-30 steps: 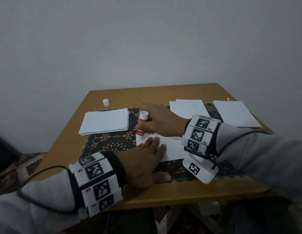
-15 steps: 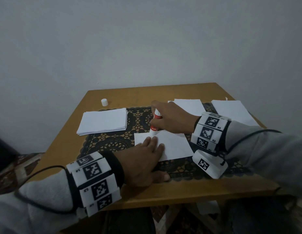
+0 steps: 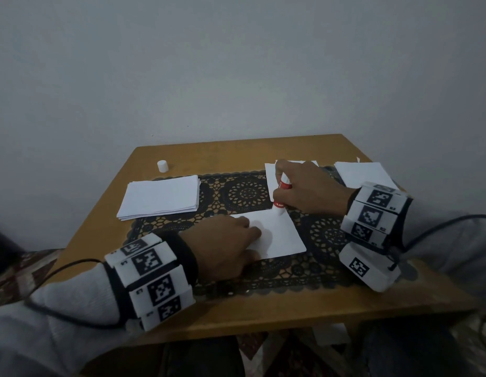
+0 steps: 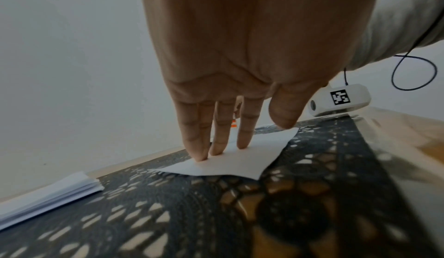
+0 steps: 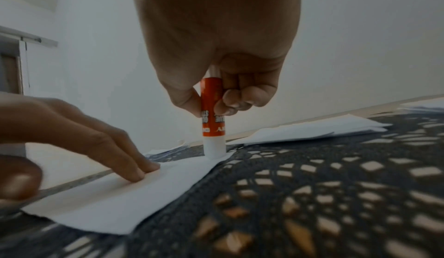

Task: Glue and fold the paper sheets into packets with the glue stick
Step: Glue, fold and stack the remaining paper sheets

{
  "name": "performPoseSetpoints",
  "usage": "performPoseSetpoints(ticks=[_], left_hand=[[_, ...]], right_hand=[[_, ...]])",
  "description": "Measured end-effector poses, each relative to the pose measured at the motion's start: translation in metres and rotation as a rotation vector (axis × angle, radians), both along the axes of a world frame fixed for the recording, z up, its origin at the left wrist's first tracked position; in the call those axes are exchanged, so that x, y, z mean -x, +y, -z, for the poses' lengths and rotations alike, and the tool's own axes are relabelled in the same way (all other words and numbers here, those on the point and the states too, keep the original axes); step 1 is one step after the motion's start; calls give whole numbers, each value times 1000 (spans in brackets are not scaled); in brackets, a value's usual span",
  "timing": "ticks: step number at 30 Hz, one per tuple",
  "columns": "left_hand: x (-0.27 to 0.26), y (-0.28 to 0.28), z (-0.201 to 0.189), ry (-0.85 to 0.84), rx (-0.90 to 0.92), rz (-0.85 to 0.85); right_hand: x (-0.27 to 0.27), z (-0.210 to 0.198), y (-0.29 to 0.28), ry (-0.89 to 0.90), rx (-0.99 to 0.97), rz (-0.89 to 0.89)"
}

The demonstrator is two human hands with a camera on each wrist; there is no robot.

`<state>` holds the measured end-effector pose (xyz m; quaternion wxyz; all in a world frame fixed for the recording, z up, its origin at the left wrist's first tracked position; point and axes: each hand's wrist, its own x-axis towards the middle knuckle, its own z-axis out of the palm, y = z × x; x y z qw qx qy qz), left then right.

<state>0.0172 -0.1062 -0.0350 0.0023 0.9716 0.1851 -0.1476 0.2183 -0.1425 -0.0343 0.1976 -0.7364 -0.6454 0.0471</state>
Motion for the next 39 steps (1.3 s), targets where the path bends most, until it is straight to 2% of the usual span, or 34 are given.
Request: performPoseSetpoints(ticks=[4,13,19,23,26,39], left_hand=[[-10,9,-3,-17,-60,45],[-33,20,-7,-18,-137,90],[-36,22,-4,9,-135,72],[-33,22,0,12,-134,69],[-33,23,1,11,-142,77],[-33,23,2,-46,-61,20]], right_hand=[[-4,-1,-3,-29,-8,25],[-14,-26,-1,49,-215,92],[-5,-11,-8,65,-113,38],[0,-2,-9,1,-55,44],[1,3,-9,44,-32,20],[20,-7,-43,39,125,2]])
